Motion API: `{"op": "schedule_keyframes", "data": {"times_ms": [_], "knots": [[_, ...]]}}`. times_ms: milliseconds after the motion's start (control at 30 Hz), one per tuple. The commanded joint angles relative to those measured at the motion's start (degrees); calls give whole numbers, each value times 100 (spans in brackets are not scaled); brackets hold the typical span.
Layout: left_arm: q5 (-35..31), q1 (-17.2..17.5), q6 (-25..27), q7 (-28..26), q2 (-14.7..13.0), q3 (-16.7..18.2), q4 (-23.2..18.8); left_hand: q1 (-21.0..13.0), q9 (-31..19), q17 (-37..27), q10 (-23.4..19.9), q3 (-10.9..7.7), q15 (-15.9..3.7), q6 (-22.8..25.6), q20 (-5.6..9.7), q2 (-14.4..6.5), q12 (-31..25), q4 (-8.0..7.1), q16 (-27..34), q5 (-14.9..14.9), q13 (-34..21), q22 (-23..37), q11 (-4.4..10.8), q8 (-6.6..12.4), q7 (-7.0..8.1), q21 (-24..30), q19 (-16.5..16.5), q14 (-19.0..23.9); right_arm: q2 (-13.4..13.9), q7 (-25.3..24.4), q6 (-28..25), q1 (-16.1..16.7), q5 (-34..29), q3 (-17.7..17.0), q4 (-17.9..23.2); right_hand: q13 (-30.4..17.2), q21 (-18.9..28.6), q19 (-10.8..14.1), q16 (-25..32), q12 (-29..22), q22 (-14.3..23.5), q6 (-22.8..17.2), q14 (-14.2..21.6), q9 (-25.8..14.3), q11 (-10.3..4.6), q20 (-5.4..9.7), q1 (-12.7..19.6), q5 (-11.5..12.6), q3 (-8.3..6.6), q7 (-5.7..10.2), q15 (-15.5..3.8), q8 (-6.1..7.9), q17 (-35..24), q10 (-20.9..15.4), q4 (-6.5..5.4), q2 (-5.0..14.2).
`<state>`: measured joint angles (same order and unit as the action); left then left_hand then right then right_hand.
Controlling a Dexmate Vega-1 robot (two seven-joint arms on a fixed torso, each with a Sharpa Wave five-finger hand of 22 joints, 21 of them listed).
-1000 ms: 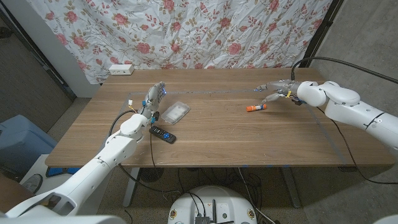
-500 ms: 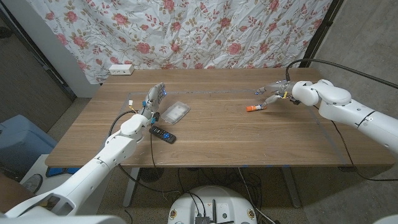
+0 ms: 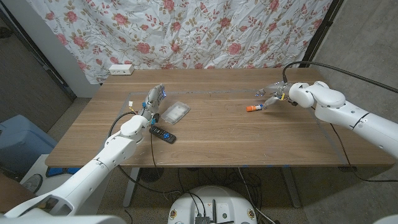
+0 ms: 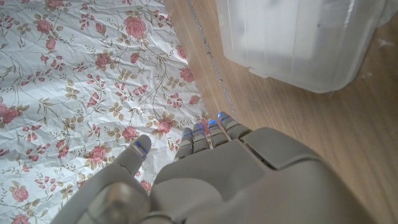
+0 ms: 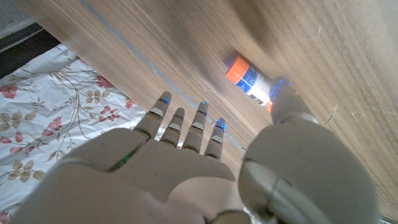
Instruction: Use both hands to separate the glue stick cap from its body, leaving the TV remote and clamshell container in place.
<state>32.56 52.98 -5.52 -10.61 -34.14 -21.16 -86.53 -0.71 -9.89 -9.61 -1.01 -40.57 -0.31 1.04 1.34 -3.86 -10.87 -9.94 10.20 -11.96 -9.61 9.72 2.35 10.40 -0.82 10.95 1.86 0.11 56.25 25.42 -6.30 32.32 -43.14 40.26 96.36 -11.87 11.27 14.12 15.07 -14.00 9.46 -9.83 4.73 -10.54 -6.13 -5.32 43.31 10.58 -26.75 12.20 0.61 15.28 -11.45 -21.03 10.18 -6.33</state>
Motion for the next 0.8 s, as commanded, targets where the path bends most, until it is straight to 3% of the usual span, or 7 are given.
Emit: {"op": "schedule_keyframes", "data": {"times_ms": [33, 800], "knots": [[-5, 109, 69, -100, -66, 46, -142, 28, -16, -19, -26, -38, 47, 35, -64, -635, 10, 9, 2, 30, -18, 10, -7, 9, -20, 5, -9, 13, -112, -63, -181, 59, -148, 81, -34, -12, 10, 78, 50, -33, 13, -46, 69, -11, -47, 13, 63, -10, -22, 29, 5, -16, -10, -95, -33, -56], [56, 173, 90, -89, -94, 83, -126, 22, -17, -19, -14, -65, 69, 34, -55, -642, 18, 12, -4, 30, -19, 10, -19, 7, -23, 3, -16, -3, -277, -268, -176, 13, -239, 272, -314, 5, 11, 283, 122, -45, 13, -473, 379, -42, -132, 92, 169, 17, -3, 24, -140, 82, -11, -466, -67, -23]]}}
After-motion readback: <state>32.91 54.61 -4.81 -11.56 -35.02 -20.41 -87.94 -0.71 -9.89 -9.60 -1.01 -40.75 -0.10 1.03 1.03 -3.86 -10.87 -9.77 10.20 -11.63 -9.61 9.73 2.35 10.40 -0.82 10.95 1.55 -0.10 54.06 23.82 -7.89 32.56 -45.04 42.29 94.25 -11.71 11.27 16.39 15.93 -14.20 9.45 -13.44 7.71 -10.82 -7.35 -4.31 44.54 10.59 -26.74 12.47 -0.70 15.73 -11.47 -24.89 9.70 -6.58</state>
